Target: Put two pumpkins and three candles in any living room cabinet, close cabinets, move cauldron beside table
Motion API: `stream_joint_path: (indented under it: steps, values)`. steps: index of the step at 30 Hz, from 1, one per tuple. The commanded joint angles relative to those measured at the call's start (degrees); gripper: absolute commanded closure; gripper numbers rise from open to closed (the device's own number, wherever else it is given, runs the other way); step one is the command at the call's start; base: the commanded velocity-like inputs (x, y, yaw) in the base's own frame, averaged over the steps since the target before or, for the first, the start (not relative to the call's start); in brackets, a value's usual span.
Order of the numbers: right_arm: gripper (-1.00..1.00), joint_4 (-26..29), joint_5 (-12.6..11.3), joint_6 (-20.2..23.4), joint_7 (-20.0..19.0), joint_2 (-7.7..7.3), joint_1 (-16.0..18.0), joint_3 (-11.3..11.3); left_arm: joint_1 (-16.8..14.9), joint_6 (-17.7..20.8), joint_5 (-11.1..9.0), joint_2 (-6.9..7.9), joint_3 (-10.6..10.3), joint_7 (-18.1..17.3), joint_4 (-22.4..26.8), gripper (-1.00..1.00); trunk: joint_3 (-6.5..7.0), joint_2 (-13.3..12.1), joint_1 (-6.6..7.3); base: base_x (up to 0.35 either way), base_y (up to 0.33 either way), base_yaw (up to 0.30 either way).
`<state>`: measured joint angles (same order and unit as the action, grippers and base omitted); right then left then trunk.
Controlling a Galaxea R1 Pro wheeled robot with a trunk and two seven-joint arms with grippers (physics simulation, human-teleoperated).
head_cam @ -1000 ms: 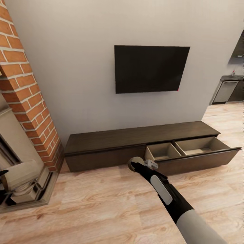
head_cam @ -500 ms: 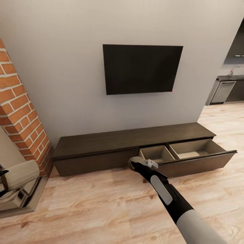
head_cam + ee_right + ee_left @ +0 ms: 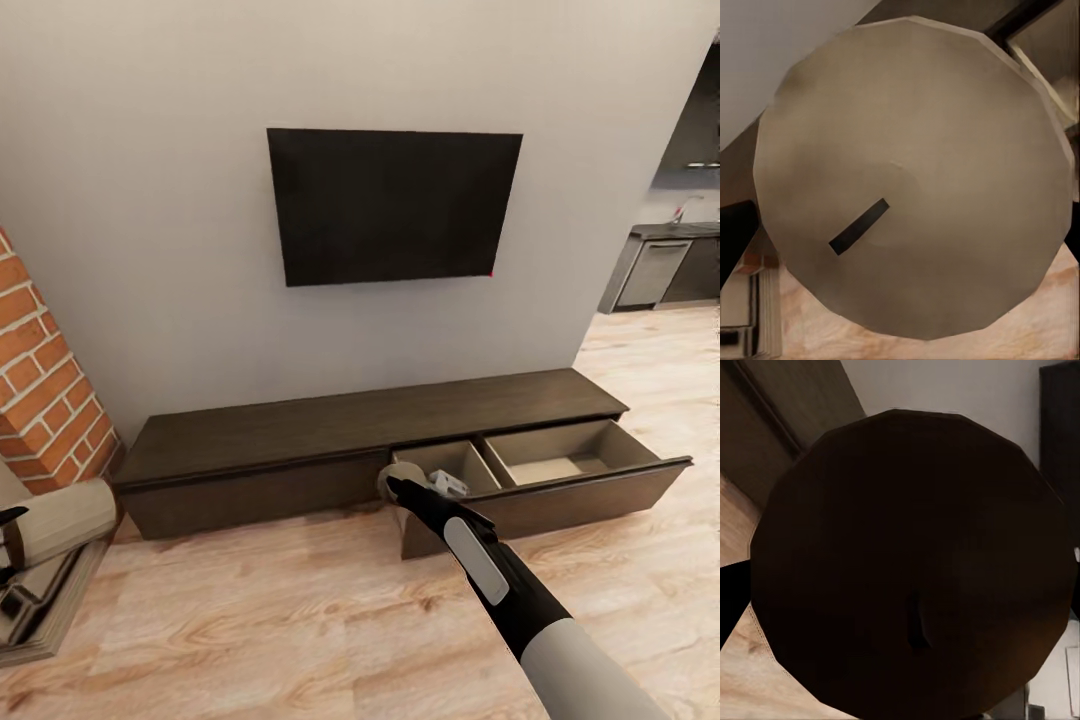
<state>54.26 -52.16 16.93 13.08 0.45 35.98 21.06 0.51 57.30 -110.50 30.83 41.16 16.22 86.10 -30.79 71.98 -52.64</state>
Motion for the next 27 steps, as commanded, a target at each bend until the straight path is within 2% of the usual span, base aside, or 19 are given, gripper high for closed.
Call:
stream_joint_path:
  steps: [1,27]
  values:
    - [1.0,0.1,-0.5,0.0,0.5,-0.01,0.0,0.1,0.0,0.0,-1.1,0.02,0.1,0.6,0.1,1.0,-0.02,0.0,-0.03,0.242,-0.234,-0.131]
    - [1.0,-0.3,-0.5,-0.2,0.5,-0.01,0.0,0.1,0.0,-0.1,-1.0,0.06,-0.6,0.6,0.2,1.0,0.63,0.0,-0.03,0.25,-0.231,-0.263]
